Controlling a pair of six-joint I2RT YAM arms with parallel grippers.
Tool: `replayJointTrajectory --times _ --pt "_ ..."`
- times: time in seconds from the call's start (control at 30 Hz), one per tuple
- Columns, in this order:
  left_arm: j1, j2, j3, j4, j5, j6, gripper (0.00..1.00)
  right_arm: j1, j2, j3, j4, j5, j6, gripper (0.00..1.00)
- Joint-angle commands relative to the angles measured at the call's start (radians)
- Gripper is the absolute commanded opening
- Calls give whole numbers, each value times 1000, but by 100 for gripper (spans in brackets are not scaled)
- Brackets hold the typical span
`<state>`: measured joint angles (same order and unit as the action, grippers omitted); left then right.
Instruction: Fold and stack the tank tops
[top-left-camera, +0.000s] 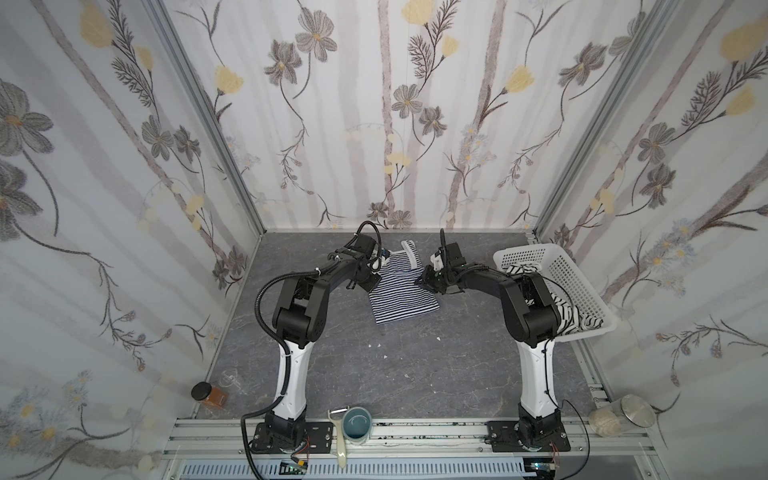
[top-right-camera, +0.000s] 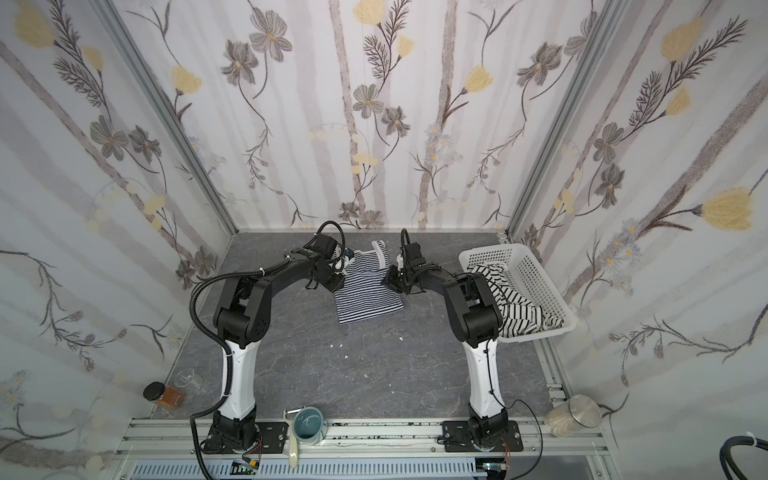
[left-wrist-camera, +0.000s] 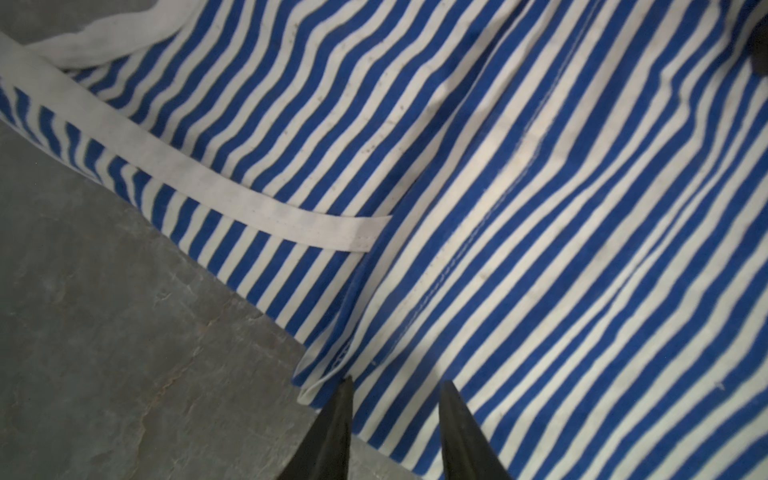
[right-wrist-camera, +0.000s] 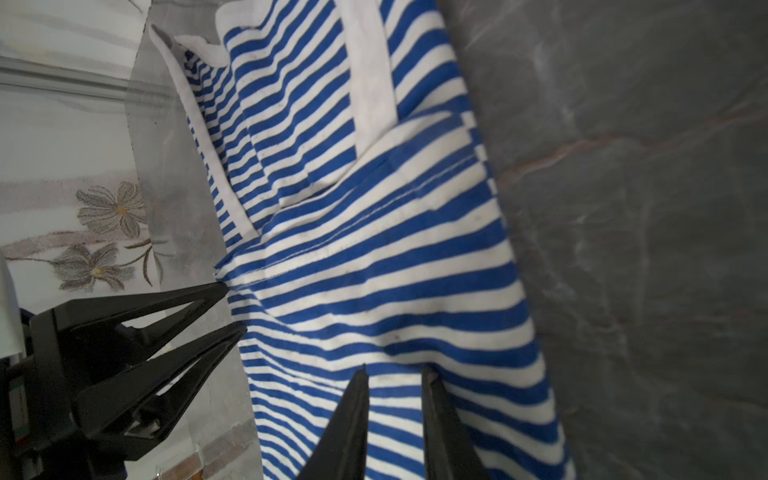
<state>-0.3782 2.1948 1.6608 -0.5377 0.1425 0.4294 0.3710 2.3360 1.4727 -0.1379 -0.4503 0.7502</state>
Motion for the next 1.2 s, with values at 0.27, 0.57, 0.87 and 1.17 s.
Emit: replayJointTrajectory --times 0.27,0.57,0.87,1.17 --pt "12 -33 -17 34 -52 -17 39 6 -135 -123 16 98 3 29" --pt "-2 -261 -202 102 30 -20 42 14 -437 -478 169 88 50 46" --pt "-5 -413 -416 193 40 -70 45 12 -514 -712 420 6 162 51" --pt "-9 -465 -495 234 45 -80 46 -2 -425 -822 726 -49 363 51"
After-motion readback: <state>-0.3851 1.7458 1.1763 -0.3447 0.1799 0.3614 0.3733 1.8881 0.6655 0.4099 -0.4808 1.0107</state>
